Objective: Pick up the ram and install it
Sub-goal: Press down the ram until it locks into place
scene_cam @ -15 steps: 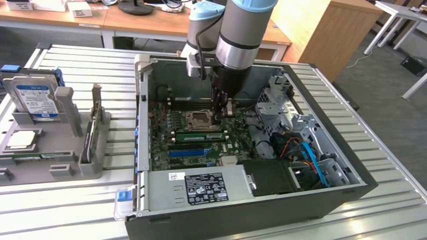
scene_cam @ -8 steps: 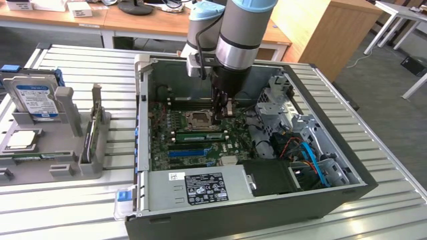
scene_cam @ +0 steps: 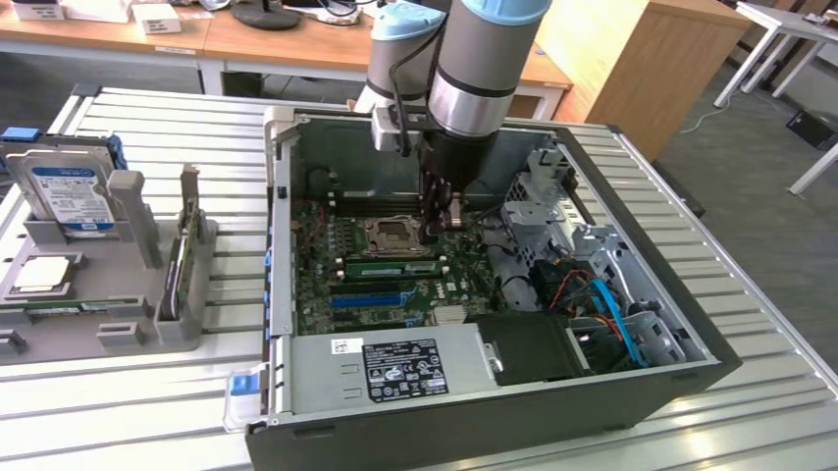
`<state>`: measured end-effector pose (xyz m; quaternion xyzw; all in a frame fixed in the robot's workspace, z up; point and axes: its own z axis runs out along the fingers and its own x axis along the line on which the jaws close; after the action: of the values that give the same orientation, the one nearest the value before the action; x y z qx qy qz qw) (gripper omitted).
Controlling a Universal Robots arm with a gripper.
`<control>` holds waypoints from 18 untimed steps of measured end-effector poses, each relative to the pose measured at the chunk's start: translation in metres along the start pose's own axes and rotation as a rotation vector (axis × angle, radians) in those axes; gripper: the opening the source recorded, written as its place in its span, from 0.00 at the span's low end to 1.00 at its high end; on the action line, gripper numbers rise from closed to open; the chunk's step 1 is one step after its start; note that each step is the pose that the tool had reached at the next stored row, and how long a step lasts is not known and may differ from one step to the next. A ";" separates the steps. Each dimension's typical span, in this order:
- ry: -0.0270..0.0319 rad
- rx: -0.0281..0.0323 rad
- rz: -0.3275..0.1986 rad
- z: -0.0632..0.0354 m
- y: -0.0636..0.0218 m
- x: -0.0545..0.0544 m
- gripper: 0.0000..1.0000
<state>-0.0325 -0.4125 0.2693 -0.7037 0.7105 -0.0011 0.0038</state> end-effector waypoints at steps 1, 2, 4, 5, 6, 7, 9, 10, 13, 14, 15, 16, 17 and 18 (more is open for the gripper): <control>0.0001 0.0000 0.000 0.0000 -0.0015 0.000 0.11; 0.0001 0.0001 0.000 0.0000 -0.0029 0.000 0.11; 0.0000 0.0001 0.000 0.0000 -0.0071 0.000 0.11; 0.0000 0.0000 0.000 0.0001 -0.0084 0.000 0.11; 0.0000 0.0001 0.000 0.0001 -0.0095 0.000 0.11; 0.0000 0.0001 0.000 0.0001 -0.0119 0.000 0.11; 0.0000 0.0001 0.000 0.0001 -0.0142 0.000 0.11; 0.0000 0.0001 0.000 0.0001 -0.0156 0.000 0.11; 0.0000 0.0001 0.000 0.0002 -0.0209 0.000 0.11; 0.0000 0.0001 0.000 0.0002 -0.0224 0.000 0.11; 0.0000 0.0001 0.000 0.0002 -0.0239 0.000 0.11; 0.0000 0.0001 0.000 0.0002 -0.0253 0.000 0.11; 0.0000 0.0001 0.000 0.0002 -0.0267 0.000 0.11; 0.0000 0.0001 0.000 0.0002 -0.0279 0.000 0.11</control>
<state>-0.0046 -0.4125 0.2693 -0.7037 0.7105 -0.0011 0.0038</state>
